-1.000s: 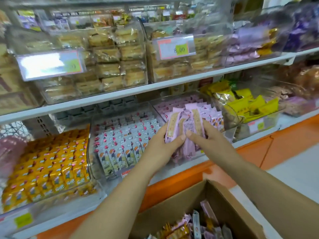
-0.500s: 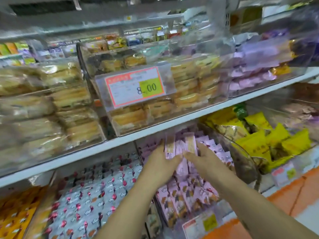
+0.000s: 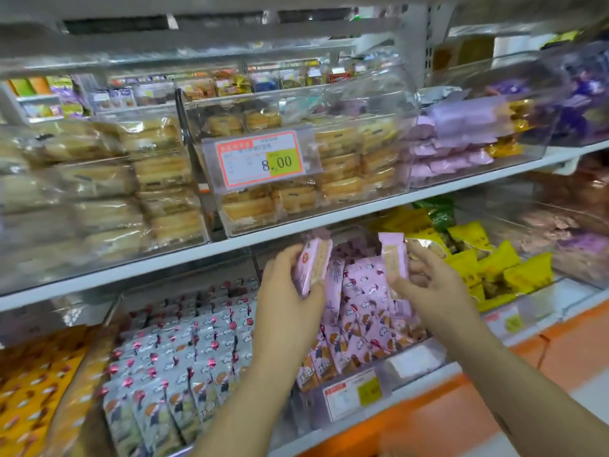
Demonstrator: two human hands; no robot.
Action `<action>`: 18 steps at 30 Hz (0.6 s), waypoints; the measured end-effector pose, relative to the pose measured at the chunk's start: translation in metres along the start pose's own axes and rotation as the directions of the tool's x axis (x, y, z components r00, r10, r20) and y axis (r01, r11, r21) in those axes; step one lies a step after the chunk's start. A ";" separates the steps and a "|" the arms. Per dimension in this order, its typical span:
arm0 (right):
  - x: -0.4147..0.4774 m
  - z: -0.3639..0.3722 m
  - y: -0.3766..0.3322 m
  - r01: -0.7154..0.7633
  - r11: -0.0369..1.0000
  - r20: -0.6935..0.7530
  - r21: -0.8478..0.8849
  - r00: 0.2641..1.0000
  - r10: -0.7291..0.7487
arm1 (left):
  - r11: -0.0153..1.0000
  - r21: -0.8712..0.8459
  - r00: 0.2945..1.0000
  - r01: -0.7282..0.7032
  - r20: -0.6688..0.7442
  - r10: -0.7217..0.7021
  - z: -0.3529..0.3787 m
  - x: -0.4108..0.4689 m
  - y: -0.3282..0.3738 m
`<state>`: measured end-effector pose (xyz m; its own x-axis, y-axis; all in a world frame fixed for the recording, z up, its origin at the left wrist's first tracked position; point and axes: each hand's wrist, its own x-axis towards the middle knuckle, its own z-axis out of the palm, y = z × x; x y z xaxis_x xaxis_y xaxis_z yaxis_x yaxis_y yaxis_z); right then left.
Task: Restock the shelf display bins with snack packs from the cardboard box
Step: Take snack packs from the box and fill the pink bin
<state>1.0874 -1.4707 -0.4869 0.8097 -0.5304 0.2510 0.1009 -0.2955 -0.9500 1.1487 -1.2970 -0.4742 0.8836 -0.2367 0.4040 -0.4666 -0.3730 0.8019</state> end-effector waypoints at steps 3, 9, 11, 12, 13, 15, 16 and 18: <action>-0.018 -0.017 0.005 0.078 0.996 -0.036 -0.045 0.996 -0.080 | 0.998 -0.037 0.997 -0.051 0.055 0.053 0.008 -0.021 0.006; -0.020 -0.025 0.021 0.048 0.999 -0.026 -0.018 0.998 -0.049 | 1.000 -0.017 0.975 -0.002 0.223 0.006 0.034 -0.027 0.009; -0.016 -0.025 0.023 0.047 0.997 -0.008 -0.054 0.999 -0.047 | 0.999 -0.035 0.965 0.026 0.262 -0.016 0.042 -0.025 0.011; -0.014 -0.025 0.023 0.055 0.995 0.003 -0.080 0.998 -0.055 | 0.998 -0.041 0.960 0.036 0.278 -0.023 0.046 -0.024 0.012; -0.012 -0.026 0.023 0.064 0.994 0.012 -0.093 0.998 -0.063 | 0.998 -0.049 0.958 0.040 0.286 -0.024 0.049 -0.021 0.012; -0.009 -0.028 0.024 0.075 0.993 0.025 -0.094 0.997 -0.073 | 0.996 -0.073 0.956 0.044 0.292 -0.021 0.054 -0.018 0.011; -0.006 -0.029 0.025 0.074 0.994 0.037 -0.081 0.997 -0.071 | 0.994 -0.093 0.955 0.053 0.296 -0.023 0.056 -0.016 0.010; -0.006 -0.032 0.028 0.063 0.995 0.101 -0.079 0.993 -0.055 | 0.989 -0.134 0.952 0.059 0.305 -0.016 0.060 -0.015 0.010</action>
<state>1.0674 -1.5012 -0.5088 0.8571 -0.4306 0.2828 0.1057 -0.3903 -0.9146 1.1283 -1.3509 -0.4985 0.8368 -0.4934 0.2376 -0.4038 -0.2629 0.8762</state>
